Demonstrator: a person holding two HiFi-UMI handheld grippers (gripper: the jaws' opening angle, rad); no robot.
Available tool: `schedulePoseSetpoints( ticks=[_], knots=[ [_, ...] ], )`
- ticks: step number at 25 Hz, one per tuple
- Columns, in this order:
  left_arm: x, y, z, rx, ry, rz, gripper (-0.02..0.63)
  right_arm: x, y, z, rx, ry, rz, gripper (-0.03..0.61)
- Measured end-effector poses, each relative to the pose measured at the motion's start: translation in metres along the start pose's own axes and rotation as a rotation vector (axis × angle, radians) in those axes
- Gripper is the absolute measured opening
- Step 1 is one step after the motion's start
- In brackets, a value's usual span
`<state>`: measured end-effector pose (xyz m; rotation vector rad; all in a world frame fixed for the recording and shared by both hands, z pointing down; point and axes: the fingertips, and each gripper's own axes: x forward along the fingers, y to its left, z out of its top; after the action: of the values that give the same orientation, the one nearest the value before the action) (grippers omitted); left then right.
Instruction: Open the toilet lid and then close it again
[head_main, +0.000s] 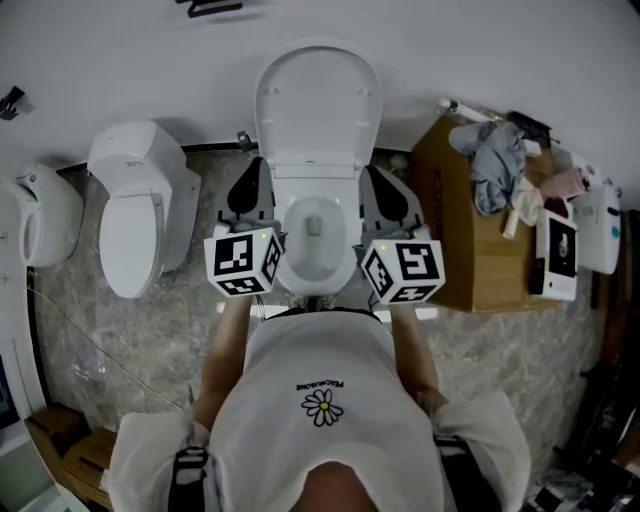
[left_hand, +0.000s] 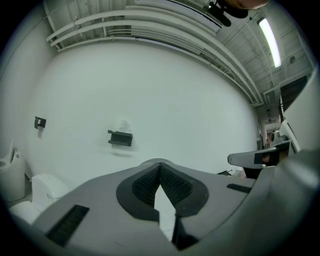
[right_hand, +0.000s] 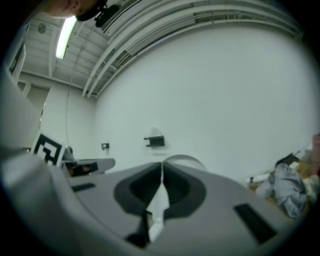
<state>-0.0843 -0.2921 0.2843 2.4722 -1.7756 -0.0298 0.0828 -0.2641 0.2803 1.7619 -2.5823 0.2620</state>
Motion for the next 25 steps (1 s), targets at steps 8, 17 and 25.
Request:
schedulePoseSetpoints(
  ticks=[8, 17, 25],
  knots=[
    [0.074, 0.016, 0.022, 0.026, -0.018, -0.032, 0.029, 0.071, -0.04, 0.012, -0.046, 0.033, -0.022, 0.037],
    [0.197, 0.04, 0.0, 0.091, 0.097, -0.081, 0.21, 0.188, -0.1, 0.002, -0.073, 0.147, -0.031, 0.155],
    [0.285, 0.084, -0.054, 0.126, 0.26, 0.007, 0.244, 0.271, -0.16, -0.035, -0.191, 0.311, -0.119, 0.193]
  ],
)
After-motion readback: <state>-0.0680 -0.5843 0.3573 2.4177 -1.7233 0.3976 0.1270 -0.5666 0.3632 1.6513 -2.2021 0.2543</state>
